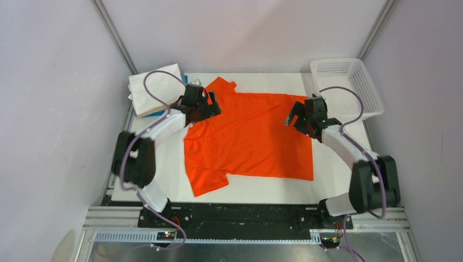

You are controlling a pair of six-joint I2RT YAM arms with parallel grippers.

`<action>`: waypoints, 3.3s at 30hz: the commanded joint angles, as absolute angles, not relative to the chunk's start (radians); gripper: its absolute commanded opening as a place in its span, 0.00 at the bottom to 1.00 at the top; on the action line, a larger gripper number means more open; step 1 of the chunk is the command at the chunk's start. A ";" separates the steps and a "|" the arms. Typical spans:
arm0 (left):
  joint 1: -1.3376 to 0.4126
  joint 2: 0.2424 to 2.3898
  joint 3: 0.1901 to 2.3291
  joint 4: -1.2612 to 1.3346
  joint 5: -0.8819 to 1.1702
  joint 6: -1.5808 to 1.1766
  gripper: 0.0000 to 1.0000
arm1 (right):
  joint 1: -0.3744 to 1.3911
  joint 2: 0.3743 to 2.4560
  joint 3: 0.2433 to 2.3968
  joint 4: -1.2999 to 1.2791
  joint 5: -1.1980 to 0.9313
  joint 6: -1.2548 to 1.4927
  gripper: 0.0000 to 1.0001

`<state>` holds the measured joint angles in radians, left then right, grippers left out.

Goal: Fold and stack the t-shirts
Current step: Flatten out the tshirt, then grab the side of the flattened tshirt closest away from the robot with both arms

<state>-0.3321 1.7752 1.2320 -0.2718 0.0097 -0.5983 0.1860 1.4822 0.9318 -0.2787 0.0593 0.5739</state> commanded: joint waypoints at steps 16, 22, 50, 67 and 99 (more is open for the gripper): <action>-0.910 0.893 0.505 -0.711 -0.433 -1.050 1.00 | 0.341 0.570 0.512 -0.693 0.294 0.731 0.99; -0.986 0.871 0.442 -0.752 -0.373 -1.148 0.89 | 0.322 0.614 0.506 -0.712 0.280 0.709 1.00; -0.991 0.914 0.395 -0.753 -0.285 -1.124 0.00 | 0.293 0.702 0.490 -0.727 0.255 0.752 0.99; -0.991 0.802 0.414 -0.752 -0.323 -1.032 0.00 | 0.249 0.817 0.388 -0.679 0.240 0.877 0.51; -1.033 0.520 0.399 -0.743 -0.150 -1.078 0.00 | 0.388 0.649 0.409 -0.827 0.272 1.026 0.05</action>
<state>-1.0256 0.4675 0.3065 -0.7803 -0.0860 -1.0981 0.3851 0.5987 0.3576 -0.8558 0.2424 1.0283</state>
